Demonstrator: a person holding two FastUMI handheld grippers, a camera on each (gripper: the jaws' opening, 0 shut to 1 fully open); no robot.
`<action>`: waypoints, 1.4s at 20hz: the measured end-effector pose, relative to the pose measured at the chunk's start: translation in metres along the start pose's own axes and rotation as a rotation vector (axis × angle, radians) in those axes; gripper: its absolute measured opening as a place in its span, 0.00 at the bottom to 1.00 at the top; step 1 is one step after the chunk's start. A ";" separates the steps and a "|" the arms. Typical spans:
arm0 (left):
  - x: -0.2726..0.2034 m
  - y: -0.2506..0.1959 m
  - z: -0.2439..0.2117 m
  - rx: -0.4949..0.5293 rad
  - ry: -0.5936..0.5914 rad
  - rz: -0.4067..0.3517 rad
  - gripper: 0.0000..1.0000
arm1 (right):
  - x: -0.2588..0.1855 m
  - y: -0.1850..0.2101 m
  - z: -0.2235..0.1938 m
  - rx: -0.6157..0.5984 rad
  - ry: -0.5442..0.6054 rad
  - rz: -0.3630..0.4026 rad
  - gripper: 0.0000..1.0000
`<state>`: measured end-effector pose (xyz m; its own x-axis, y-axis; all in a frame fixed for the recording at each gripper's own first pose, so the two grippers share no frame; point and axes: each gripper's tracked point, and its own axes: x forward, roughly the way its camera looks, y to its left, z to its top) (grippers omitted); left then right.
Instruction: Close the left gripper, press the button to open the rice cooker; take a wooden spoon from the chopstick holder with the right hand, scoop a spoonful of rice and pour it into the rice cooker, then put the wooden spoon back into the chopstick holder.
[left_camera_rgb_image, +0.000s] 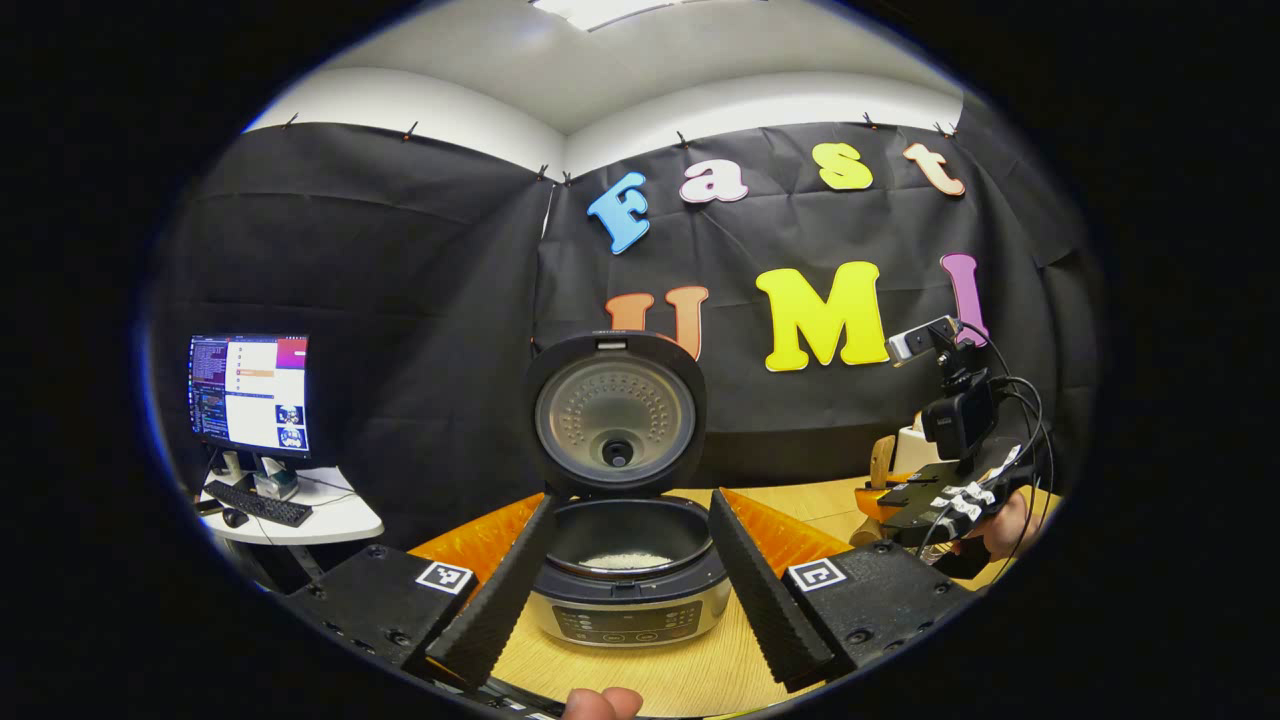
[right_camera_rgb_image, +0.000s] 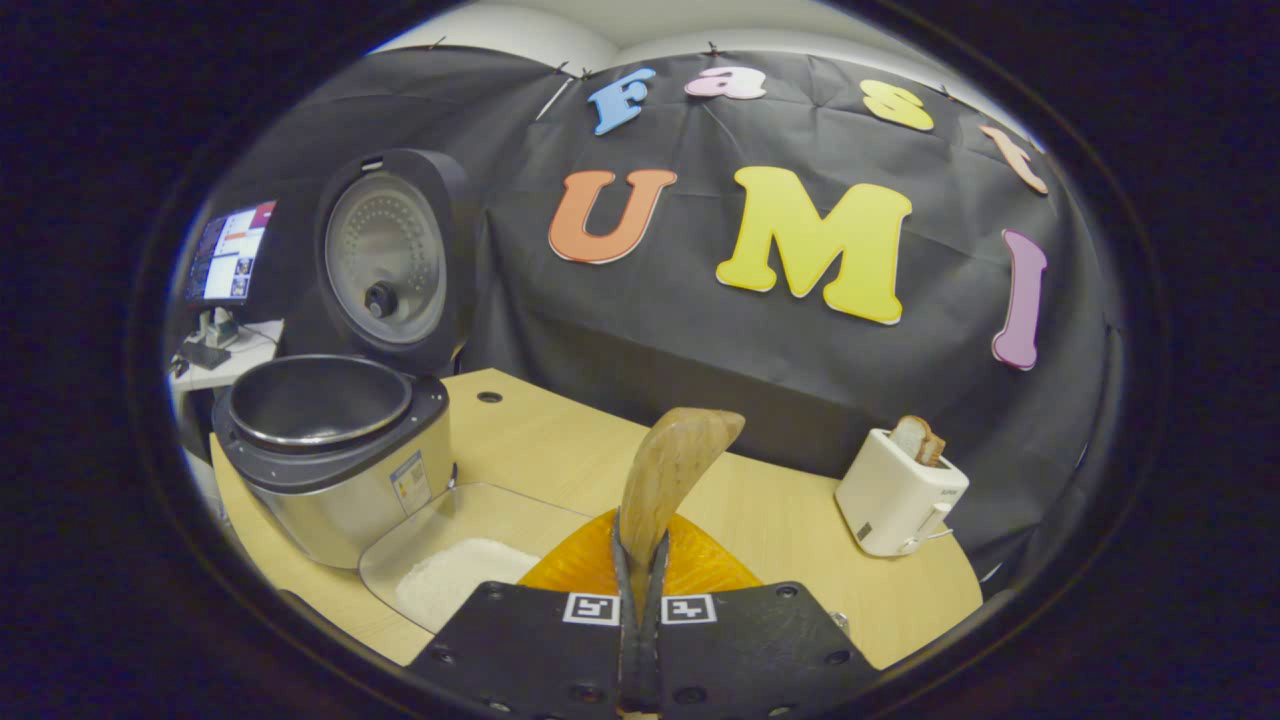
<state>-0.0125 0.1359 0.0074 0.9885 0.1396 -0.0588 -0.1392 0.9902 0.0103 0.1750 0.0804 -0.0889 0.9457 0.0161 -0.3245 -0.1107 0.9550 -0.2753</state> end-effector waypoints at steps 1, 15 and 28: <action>0.000 0.004 -0.001 0.001 0.005 0.009 0.98 | 0.002 0.004 -0.004 0.000 0.014 0.002 0.00; 0.001 0.023 -0.003 -0.039 0.012 0.039 0.98 | 0.010 0.071 -0.009 0.160 0.045 0.120 0.00; 0.000 0.026 0.000 -0.064 0.004 0.033 0.98 | 0.027 0.090 0.009 0.506 0.102 0.275 0.00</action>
<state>-0.0161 0.1619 0.0079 0.9831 0.1719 -0.0631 -0.1752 0.9832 -0.0517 0.1933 0.1698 -0.1147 0.8659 0.2789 -0.4153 -0.1646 0.9428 0.2899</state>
